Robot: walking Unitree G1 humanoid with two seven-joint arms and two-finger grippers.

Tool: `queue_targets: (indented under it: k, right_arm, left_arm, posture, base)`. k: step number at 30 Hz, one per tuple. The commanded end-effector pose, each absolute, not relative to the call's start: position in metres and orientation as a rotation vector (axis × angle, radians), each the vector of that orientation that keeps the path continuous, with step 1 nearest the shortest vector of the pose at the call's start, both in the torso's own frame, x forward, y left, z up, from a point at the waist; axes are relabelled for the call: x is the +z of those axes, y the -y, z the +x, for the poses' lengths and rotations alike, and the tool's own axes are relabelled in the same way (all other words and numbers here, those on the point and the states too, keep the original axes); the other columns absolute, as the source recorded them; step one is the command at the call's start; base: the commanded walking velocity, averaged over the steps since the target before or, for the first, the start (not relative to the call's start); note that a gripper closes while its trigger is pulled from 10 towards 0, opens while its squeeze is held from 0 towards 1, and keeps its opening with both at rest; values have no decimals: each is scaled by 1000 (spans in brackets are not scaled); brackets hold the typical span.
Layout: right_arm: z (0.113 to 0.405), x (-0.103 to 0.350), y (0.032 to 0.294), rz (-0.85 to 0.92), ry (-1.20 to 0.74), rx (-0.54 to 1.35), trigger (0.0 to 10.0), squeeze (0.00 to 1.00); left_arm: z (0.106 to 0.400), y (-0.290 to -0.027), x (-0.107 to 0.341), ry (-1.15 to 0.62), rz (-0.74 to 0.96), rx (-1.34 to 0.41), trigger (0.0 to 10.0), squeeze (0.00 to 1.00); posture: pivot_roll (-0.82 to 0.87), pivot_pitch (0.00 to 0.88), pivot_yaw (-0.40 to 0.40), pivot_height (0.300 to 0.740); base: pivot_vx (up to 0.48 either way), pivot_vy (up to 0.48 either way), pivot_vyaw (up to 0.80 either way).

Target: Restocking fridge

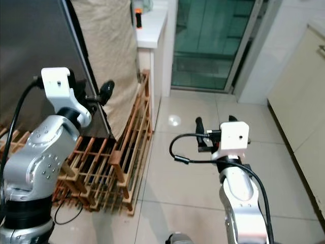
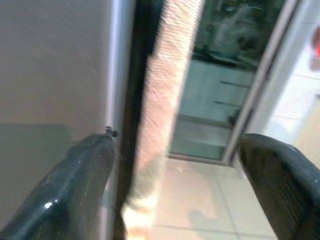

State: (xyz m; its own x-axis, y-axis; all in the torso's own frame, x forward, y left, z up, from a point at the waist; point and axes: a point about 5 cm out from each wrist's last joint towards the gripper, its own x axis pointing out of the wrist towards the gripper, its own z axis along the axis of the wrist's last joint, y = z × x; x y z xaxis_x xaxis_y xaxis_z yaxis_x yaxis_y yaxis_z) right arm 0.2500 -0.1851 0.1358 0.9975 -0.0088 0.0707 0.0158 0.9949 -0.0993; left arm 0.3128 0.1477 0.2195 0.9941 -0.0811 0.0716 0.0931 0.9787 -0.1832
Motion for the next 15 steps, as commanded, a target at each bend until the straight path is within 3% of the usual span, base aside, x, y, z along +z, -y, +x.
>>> queue_targets:
  k: [1,15]
  right_arm:
    - [254,138,193,-109,83,-36,10000,0]
    - [252,134,192,-110,78,-34,10000,0]
  left_arm:
    - [321,-159,219,64,-193,1,10000,0]
    - [329,-155,220,71,-238,28,10000,0]
  posture:
    - [-170,24,38,740]
    - [-192,38,38,740]
  base:
    - [0,0,0]
    - [0,0,0]
